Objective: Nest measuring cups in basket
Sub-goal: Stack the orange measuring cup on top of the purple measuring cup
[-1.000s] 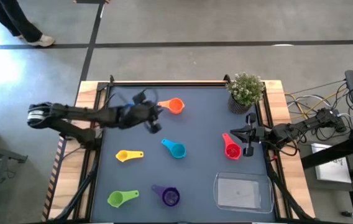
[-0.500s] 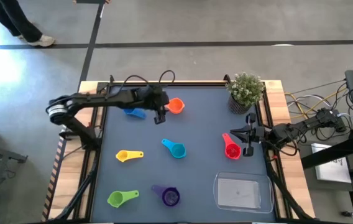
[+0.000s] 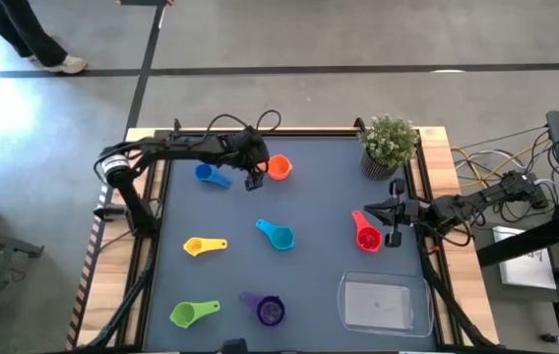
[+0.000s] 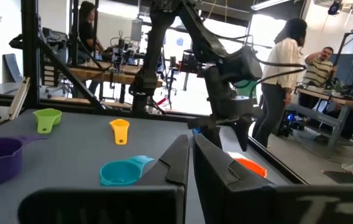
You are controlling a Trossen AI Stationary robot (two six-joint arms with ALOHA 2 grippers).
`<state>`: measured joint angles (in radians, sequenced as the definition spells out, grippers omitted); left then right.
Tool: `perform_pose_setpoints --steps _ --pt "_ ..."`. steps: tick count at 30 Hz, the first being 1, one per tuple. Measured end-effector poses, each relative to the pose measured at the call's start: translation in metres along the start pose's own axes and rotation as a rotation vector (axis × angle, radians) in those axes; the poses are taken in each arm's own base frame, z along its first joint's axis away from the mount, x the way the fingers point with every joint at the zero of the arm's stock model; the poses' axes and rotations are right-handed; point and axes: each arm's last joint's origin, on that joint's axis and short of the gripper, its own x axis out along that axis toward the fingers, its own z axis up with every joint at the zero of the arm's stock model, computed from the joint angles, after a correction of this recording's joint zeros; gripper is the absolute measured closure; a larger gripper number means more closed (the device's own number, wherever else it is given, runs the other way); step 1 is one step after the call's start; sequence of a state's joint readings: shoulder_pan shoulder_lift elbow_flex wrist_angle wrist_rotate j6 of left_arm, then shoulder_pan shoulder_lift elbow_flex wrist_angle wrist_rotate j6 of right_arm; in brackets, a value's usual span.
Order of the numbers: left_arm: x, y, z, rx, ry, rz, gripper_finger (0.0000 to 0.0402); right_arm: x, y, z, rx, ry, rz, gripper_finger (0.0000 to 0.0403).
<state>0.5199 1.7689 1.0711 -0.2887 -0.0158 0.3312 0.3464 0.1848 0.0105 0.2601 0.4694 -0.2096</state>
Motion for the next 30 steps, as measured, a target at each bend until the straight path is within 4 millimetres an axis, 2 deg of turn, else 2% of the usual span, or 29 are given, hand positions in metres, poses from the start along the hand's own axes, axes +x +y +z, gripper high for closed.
perform_pose_setpoints --steps 10,14,19,27,30 --pt "0.013 0.010 -0.008 0.004 0.024 -0.024 0.0102 0.000 0.000 0.000 0.000 0.001 0.000 0.0390" --pt "0.016 0.010 -0.008 0.025 0.019 -0.024 0.0120 0.000 0.000 0.000 0.000 0.001 0.000 0.0390" --pt "0.021 0.010 -0.008 0.045 0.010 -0.019 0.0182 0.000 0.000 0.000 0.000 0.001 0.000 0.0390" --pt "0.023 0.009 -0.009 0.052 0.015 -0.021 0.0331 0.000 0.000 0.000 -0.001 0.001 0.000 0.0390" --pt "0.020 0.010 -0.008 0.051 0.012 -0.021 0.0375 0.000 0.000 0.000 0.000 0.001 0.000 0.0390"
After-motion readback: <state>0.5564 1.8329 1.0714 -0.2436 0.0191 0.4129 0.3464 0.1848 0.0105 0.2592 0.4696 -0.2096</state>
